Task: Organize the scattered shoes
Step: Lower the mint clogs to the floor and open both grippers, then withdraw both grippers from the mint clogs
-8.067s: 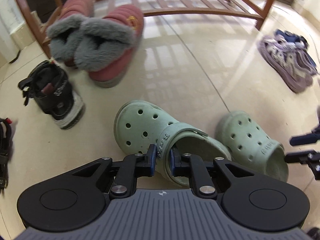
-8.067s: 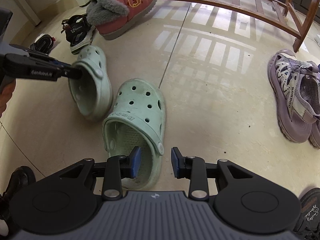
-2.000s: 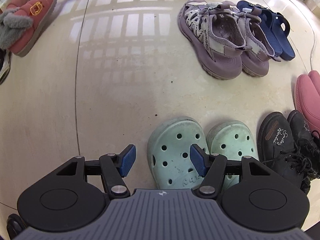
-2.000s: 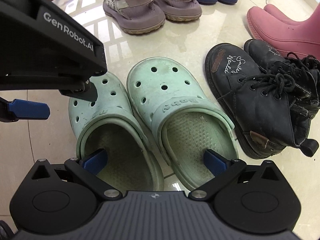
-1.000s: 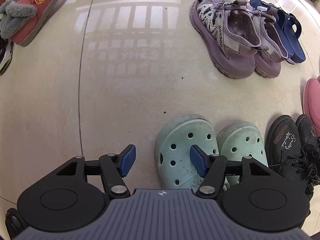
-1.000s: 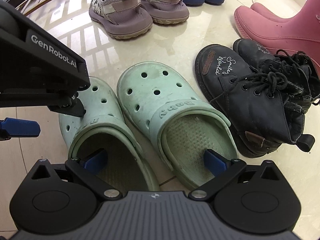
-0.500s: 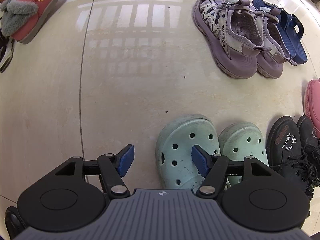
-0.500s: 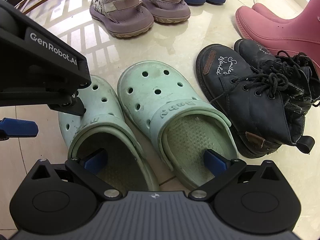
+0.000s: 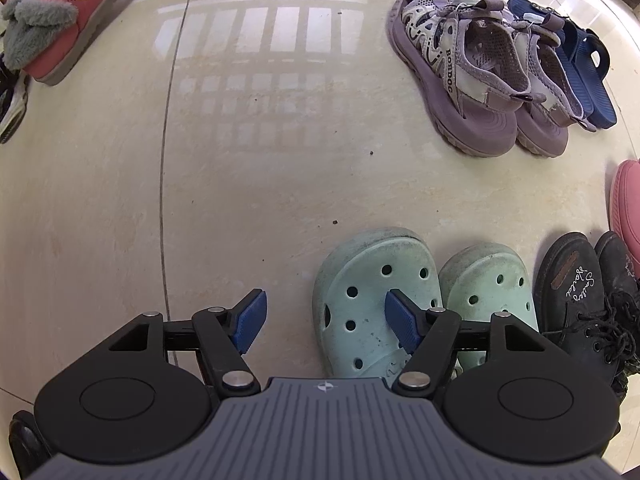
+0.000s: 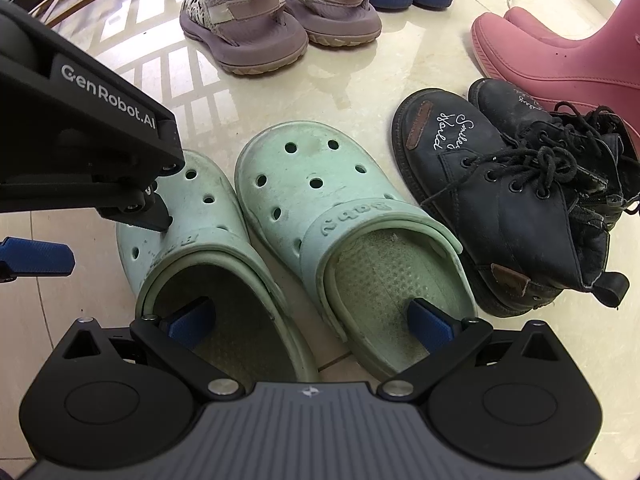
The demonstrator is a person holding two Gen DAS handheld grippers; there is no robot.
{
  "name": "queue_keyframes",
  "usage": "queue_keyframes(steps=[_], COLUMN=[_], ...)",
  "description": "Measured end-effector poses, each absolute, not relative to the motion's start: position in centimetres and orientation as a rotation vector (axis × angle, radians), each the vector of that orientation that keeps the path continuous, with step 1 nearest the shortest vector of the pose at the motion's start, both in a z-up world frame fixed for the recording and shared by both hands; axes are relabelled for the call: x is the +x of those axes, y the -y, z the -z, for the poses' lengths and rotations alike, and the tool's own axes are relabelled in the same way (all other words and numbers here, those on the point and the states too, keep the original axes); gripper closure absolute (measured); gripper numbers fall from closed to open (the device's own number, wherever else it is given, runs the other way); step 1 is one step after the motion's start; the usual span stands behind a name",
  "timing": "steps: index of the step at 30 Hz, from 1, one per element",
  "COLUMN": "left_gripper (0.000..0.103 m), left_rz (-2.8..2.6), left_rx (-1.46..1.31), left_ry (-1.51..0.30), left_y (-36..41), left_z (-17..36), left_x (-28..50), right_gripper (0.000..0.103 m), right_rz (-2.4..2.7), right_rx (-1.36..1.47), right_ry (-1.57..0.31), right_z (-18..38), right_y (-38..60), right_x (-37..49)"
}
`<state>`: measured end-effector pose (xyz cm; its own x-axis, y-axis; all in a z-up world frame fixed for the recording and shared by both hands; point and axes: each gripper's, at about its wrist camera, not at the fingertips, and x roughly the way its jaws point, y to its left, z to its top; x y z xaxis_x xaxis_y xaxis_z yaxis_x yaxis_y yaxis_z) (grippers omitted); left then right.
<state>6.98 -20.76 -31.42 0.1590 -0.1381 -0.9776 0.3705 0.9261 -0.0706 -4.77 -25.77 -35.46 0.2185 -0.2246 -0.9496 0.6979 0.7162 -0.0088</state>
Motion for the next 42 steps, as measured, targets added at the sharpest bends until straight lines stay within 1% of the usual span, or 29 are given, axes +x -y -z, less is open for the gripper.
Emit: queue_keyframes(steps=[22,26,29,33,35,36,39,42], left_gripper=[0.034,0.030,0.030,0.029,0.025,0.025,0.024,0.024], left_rz=[0.395,0.393,0.438,0.524,0.539,0.549,0.559,0.550], left_rx=[0.222,0.179,0.216,0.262,0.262,0.267,0.300,0.318], left_ry=[-1.371,-1.386,-1.353,-1.256,-1.229,-1.215,-1.192,-1.227], left_y=[20.4,19.7,19.8,19.4,19.0,18.6,17.7,16.6], left_z=[31.7,31.8,31.2,29.5,28.8,28.4,27.6,27.4], left_x=[7.5,8.0,8.0,8.3,8.8,9.1,9.9,10.9], right_gripper=[0.000,0.000,0.000,0.000,0.000,0.000,0.000,0.000], right_rz=[0.661,0.668,0.651,0.628,0.629,0.626,0.610,0.584], right_rx=[0.465,0.463,0.446,0.456,0.483,0.495,0.507,0.485], right_ry=[-1.186,-1.183,-1.193,-1.198,-1.185,-1.174,-1.142,-1.118], right_z=[35.4,35.5,35.6,35.4,35.0,34.7,33.8,32.4], right_y=[26.8,26.8,26.6,26.9,27.3,27.3,27.4,27.3], right_x=[-4.4,-4.4,-4.5,-4.7,-5.0,-5.1,-5.4,-5.5])
